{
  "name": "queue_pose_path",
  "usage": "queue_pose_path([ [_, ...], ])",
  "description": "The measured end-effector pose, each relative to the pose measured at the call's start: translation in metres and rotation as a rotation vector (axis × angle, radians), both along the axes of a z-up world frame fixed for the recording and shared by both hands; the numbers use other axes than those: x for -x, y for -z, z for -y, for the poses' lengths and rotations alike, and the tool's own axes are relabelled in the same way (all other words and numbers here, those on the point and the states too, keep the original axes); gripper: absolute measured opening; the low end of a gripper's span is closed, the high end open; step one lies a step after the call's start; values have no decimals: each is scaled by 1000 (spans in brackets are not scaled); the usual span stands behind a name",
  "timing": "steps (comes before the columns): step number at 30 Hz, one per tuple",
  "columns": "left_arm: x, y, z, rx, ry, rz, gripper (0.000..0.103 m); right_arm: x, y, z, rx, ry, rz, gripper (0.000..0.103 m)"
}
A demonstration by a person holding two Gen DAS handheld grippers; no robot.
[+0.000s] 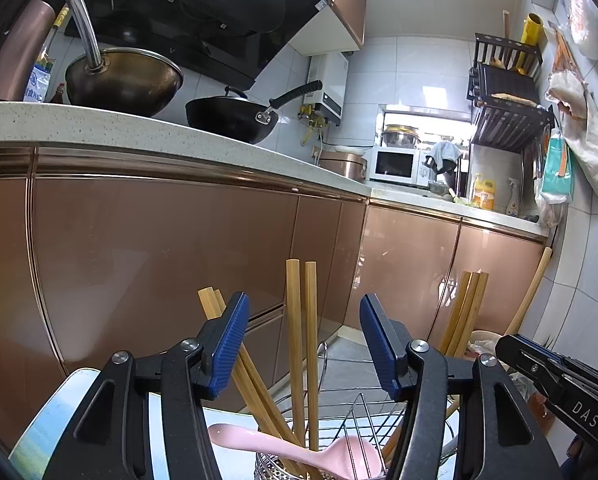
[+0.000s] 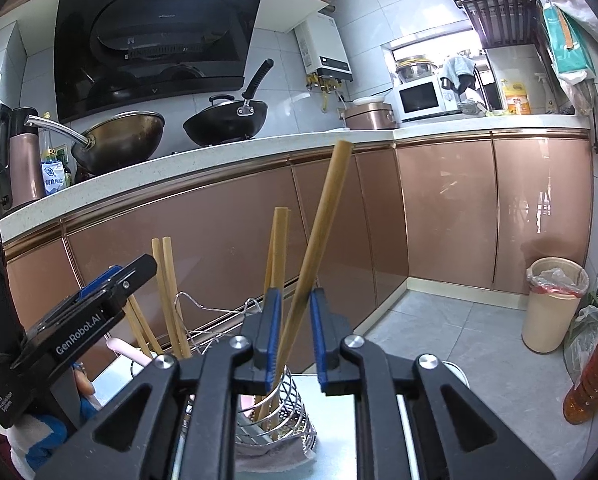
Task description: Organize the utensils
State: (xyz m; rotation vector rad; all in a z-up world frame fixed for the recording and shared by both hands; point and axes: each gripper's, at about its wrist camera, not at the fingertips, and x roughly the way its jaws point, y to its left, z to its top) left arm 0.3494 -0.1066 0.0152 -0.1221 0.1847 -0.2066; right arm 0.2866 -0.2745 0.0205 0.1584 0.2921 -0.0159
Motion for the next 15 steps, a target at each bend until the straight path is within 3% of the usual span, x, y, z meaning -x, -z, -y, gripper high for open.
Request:
queue_pose_path([
  [3, 2, -1, 1, -5, 2, 3, 61, 1, 1, 2, 1, 4, -5, 15],
  [7, 3, -3, 1, -3, 0, 0, 63, 3, 2, 4, 1, 13, -7, 23],
  [15, 8, -12, -6, 17, -3, -7, 68, 20, -1, 6, 2, 34, -14, 23],
])
